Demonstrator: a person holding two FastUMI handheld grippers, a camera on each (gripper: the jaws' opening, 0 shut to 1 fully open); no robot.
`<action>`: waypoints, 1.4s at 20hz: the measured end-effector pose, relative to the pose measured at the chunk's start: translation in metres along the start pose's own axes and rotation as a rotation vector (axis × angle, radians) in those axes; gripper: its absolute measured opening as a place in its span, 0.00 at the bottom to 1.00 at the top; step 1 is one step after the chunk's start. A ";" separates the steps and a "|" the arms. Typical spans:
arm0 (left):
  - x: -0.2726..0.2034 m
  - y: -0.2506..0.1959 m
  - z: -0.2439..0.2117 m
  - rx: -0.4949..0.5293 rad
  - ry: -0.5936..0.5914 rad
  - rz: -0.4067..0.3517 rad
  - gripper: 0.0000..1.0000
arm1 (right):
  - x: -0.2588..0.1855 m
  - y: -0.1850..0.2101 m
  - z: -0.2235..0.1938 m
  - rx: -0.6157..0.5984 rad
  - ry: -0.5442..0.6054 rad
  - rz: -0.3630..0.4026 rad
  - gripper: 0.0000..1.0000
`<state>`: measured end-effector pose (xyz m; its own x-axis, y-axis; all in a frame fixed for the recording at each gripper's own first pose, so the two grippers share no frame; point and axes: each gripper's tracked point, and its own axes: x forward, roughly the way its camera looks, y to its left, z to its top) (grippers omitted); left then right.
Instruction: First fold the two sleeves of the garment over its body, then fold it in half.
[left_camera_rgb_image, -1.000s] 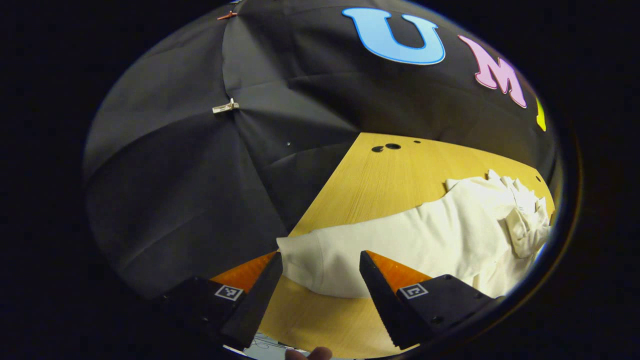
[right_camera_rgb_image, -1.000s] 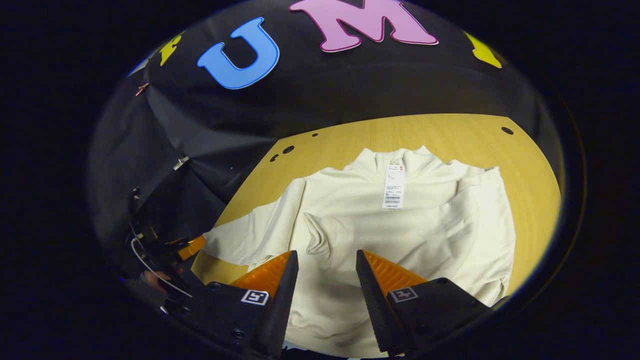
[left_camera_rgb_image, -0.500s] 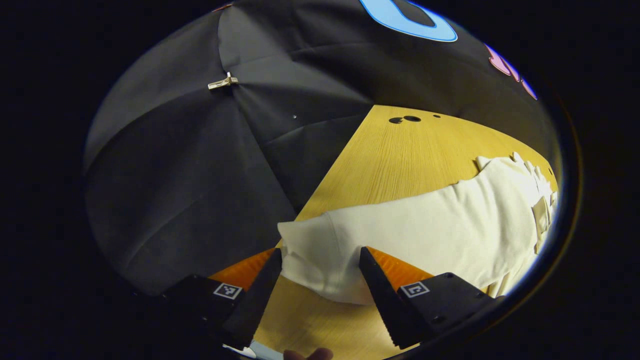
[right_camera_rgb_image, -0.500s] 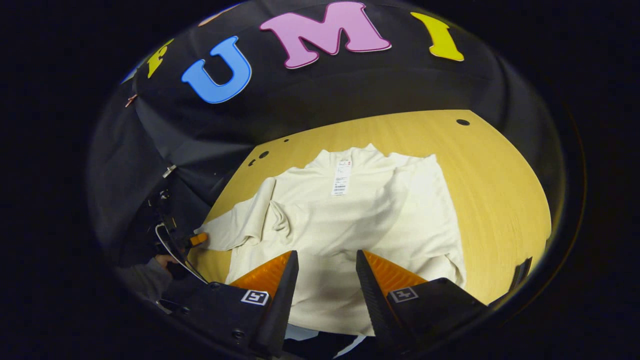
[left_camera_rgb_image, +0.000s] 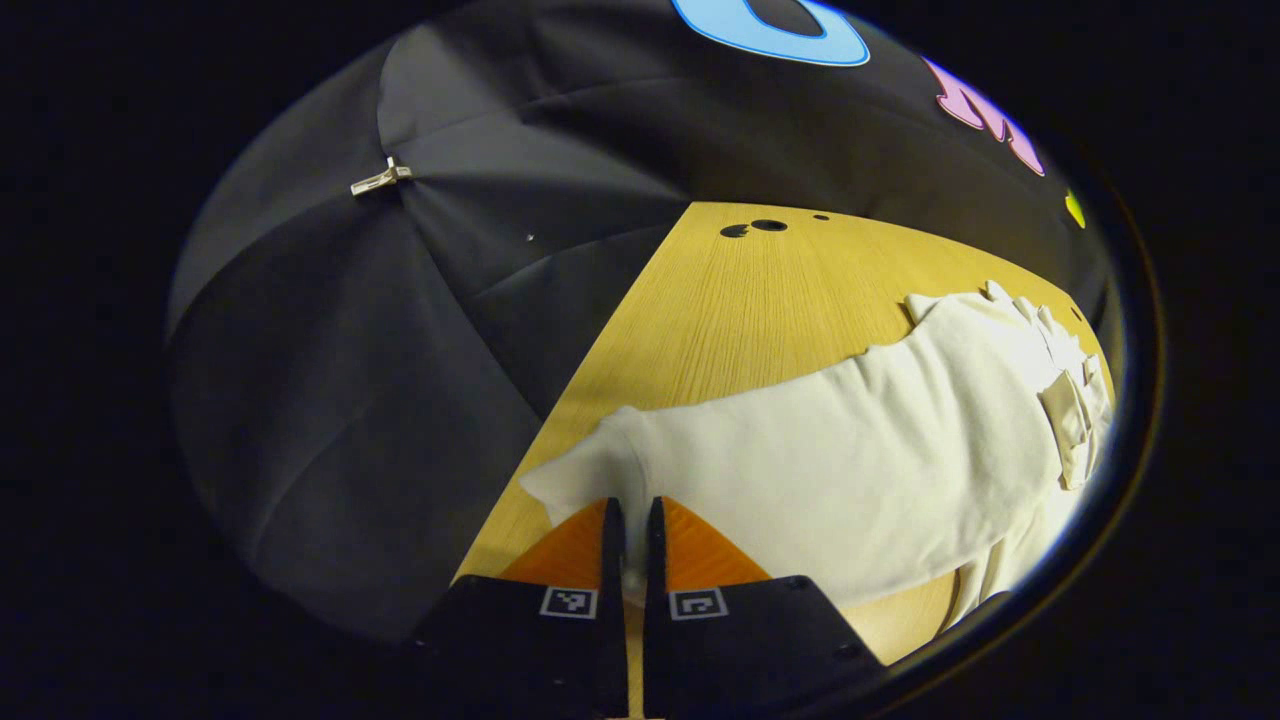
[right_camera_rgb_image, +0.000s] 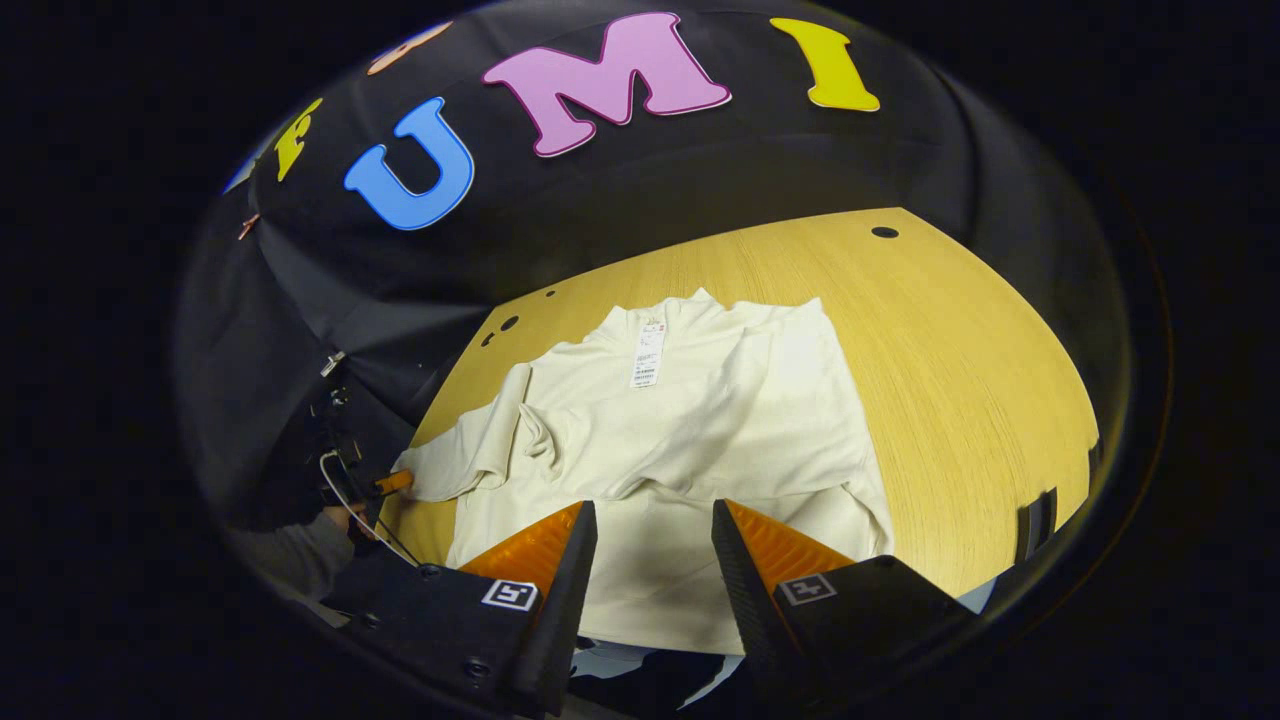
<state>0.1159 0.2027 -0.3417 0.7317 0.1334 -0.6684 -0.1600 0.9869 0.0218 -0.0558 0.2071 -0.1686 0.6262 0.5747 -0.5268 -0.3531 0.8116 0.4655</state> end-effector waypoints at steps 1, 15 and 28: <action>-0.002 -0.002 0.001 0.002 0.001 0.000 0.09 | -0.003 -0.003 0.000 0.005 0.000 0.000 0.72; -0.120 -0.138 0.103 0.002 -0.245 -0.194 0.07 | -0.024 -0.060 0.006 0.074 -0.021 -0.014 0.72; -0.199 -0.378 0.106 0.159 -0.279 -0.532 0.07 | -0.041 -0.112 -0.003 0.144 -0.013 -0.031 0.71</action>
<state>0.1014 -0.1876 -0.1384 0.8330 -0.3829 -0.3994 0.3593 0.9233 -0.1358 -0.0438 0.0930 -0.2017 0.6442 0.5479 -0.5338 -0.2309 0.8045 0.5472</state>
